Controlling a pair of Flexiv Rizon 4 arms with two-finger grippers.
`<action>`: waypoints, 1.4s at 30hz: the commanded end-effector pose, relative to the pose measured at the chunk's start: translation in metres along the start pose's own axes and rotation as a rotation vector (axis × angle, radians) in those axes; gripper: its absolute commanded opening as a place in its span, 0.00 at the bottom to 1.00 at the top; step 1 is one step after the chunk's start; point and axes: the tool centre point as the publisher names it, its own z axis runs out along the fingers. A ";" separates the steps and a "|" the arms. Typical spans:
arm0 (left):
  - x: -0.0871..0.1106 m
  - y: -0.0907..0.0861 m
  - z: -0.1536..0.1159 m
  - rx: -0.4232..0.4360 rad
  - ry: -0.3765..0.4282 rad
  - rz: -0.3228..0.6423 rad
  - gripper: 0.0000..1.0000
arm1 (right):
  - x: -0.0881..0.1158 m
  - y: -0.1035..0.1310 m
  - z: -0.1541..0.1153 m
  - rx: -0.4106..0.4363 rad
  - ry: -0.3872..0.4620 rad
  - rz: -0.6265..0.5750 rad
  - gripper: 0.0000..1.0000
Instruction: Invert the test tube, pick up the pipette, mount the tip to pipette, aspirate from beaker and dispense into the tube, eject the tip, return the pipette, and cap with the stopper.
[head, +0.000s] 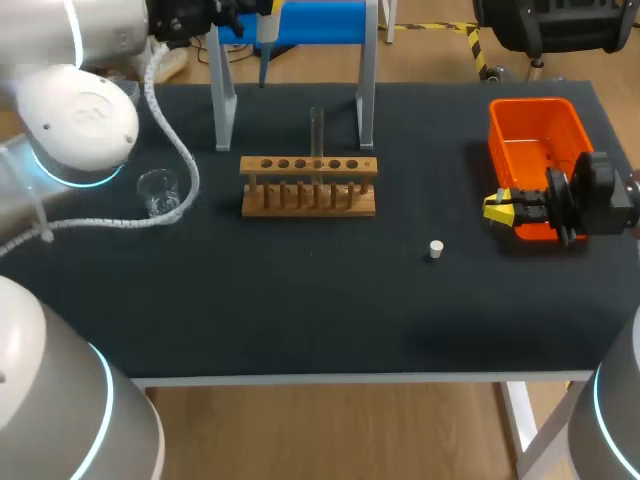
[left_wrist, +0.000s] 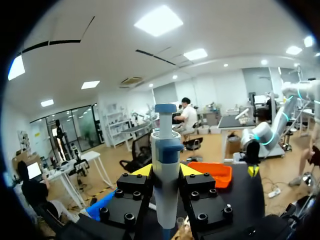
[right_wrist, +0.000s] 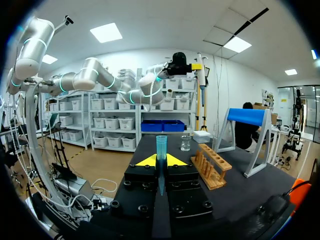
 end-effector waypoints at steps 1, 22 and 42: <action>0.001 0.004 -0.009 0.122 0.857 0.002 0.00 | 0.001 0.000 -0.001 0.001 -0.001 0.000 0.00; 0.032 0.001 -0.023 0.051 0.899 0.059 0.00 | 0.001 0.000 -0.001 0.001 -0.001 0.000 0.00; 0.075 0.006 -0.038 -0.061 0.102 0.043 0.00 | 0.001 0.000 -0.001 0.001 -0.001 0.000 0.00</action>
